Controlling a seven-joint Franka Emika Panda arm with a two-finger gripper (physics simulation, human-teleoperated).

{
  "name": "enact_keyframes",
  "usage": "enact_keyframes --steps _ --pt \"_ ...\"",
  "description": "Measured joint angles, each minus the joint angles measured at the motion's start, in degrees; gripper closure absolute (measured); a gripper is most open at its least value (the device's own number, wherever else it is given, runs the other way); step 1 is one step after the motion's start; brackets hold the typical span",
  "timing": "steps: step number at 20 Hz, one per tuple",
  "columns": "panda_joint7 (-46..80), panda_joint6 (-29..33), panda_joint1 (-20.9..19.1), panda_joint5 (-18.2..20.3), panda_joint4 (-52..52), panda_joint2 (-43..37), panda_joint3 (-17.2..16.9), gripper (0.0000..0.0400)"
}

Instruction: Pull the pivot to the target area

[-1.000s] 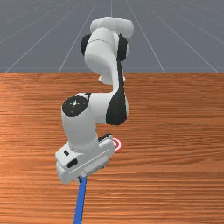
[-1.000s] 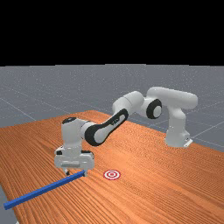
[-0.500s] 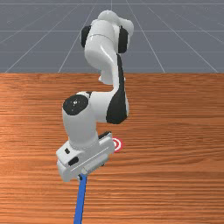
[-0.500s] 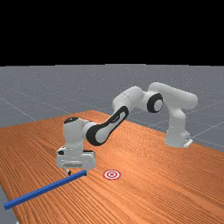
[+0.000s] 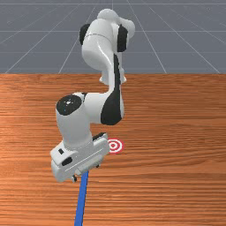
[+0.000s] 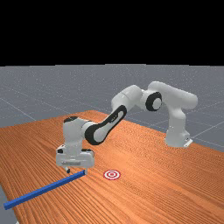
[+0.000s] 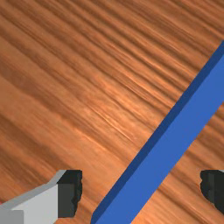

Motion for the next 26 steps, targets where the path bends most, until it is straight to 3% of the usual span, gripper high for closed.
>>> enact_keyframes --steps 4,8,9,10,11,12,14,16,18,19,20,21,22,23,24,26 --pt "1.8 -1.5 -0.2 0.0 7.2 5.7 -0.1 0.0007" --pt "5.4 -3.3 2.9 -6.3 13.2 9.4 -6.4 0.0000" --pt "-0.8 -2.0 -0.4 -0.7 8.9 6.7 0.0 0.0159" --pt "-0.8 -2.0 -0.4 -0.7 8.9 6.7 0.0 0.0210" --pt "6.1 -1.5 3.6 -6.9 9.1 7.4 -7.1 0.0273" --pt "6.5 -2.8 3.6 -7.3 12.2 9.0 -7.5 0.0298" --pt "0.0 -2.5 0.1 -1.4 9.8 7.0 -0.7 0.0305" --pt "-8.6 -3.6 -0.2 -2.8 9.0 5.9 0.2 0.0303" --pt "-9.5 -2.4 0.8 -3.2 6.5 4.3 0.4 0.0303" --pt "-3.5 -4.5 -0.5 2.3 8.6 5.6 4.0 0.0304" --pt "0.0 -2.2 3.1 -1.8 -3.8 -1.3 -0.4 0.0305" --pt "-0.9 4.0 3.6 -1.5 -16.8 -8.1 -0.3 0.0303" --pt "-3.8 15.5 3.4 -0.8 -32.4 -15.8 0.3 0.0305" --pt "-4.8 20.2 3.4 -0.5 -42.1 -20.9 0.5 0.0305" --pt "-6.8 18.2 3.1 -1.1 -43.4 -22.7 0.6 0.0303" --pt "-4.4 20.5 3.5 0.0 -47.6 -27.7 0.2 0.0305"
